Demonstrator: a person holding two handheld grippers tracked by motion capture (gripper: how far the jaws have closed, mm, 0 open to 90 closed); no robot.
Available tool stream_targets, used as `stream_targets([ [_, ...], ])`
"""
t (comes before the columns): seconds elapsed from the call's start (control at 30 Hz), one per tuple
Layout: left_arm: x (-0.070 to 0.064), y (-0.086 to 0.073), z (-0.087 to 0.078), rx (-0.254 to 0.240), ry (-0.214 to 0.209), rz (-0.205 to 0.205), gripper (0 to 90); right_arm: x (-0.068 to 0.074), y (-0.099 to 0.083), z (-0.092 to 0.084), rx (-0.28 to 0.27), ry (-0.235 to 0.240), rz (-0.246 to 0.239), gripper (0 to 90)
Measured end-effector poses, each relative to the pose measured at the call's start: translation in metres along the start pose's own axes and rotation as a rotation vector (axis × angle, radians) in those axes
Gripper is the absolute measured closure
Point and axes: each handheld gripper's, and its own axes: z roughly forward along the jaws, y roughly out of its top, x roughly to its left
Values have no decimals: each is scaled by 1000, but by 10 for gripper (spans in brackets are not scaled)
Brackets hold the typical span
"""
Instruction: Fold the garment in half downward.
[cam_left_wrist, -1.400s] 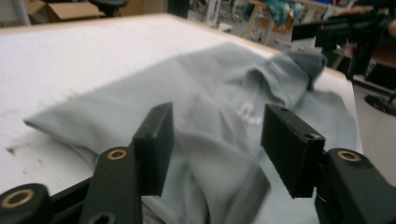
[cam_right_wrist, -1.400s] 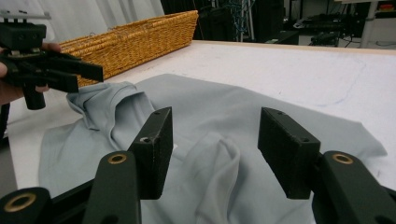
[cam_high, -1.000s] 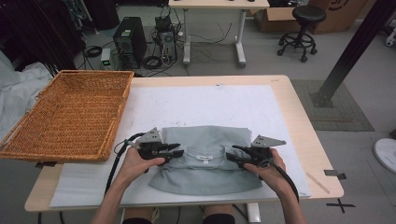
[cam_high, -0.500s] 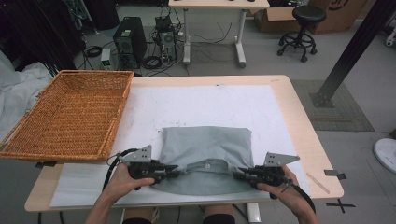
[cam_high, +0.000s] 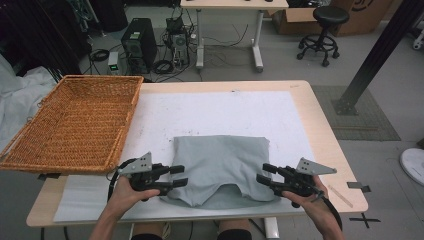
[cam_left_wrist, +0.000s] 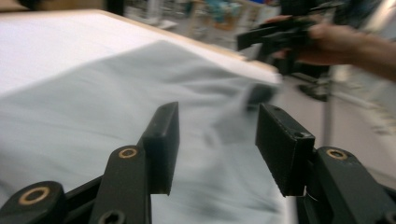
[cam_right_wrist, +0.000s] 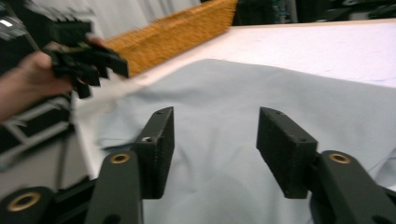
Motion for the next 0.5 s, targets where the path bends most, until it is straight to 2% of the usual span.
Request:
stream_targets([
  [0.07, 2, -4, 5, 6, 14, 3, 479, 2, -3, 8, 49, -21, -44, 440],
  [0.17, 3, -15, 8, 82, 41, 31, 487, 5, -14, 17, 109, -18, -78, 427],
  [0.23, 5, -23, 7, 128, 73, 50, 497, 4, -22, 18, 125, -26, -75, 431],
  [0.37, 10, -31, 1, 164, 119, 55, 514, -1, -34, 13, 146, -59, -92, 447],
  [0.4, 10, -32, 1, 169, 127, 56, 519, -2, -34, 12, 144, -67, -84, 452],
  [0.43, 10, -32, 1, 173, 130, 63, 520, -3, -34, 11, 146, -74, -97, 463],
  [0.5, 8, -31, 3, 198, 142, 92, 520, -3, -33, 11, 197, -107, -146, 472],
])
